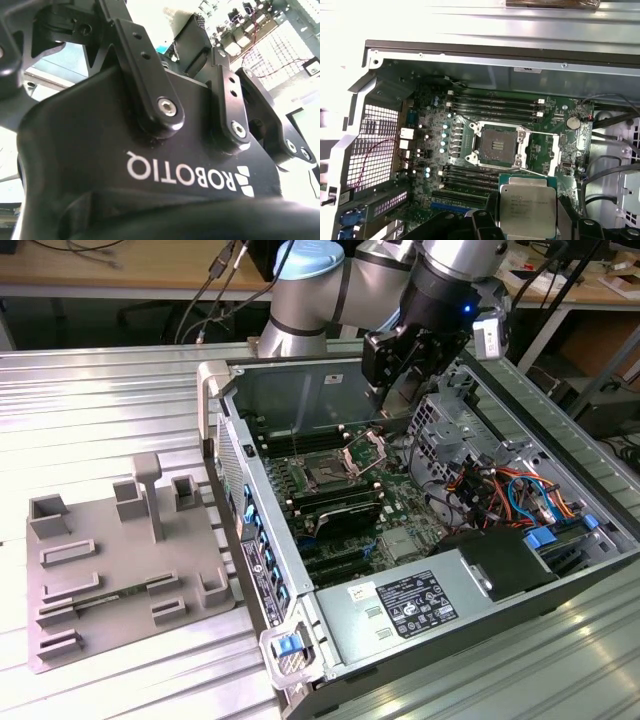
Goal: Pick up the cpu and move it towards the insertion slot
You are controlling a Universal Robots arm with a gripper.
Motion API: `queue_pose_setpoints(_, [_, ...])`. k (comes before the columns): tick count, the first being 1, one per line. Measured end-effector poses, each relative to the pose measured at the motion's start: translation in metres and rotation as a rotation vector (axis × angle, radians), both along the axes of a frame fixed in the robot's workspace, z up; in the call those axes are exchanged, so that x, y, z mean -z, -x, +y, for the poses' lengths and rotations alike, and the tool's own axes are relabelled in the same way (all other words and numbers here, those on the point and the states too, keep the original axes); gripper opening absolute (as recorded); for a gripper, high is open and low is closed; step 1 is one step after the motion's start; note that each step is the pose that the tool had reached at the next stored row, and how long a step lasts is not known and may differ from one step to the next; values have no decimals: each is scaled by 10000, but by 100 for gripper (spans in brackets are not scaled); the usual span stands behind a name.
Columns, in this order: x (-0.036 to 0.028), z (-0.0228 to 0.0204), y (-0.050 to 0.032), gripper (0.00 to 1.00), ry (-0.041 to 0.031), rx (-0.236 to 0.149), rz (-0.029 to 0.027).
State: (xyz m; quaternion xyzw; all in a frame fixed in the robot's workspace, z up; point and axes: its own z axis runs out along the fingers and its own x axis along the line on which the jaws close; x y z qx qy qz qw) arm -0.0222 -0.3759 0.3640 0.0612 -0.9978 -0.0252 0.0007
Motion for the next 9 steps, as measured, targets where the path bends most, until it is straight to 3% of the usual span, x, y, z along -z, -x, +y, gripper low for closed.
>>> queue_pose_setpoints(2, [14,45,-8,55,0,1,0])
queue_pose_setpoints(9, [63,141,-12,55,-1,45,1])
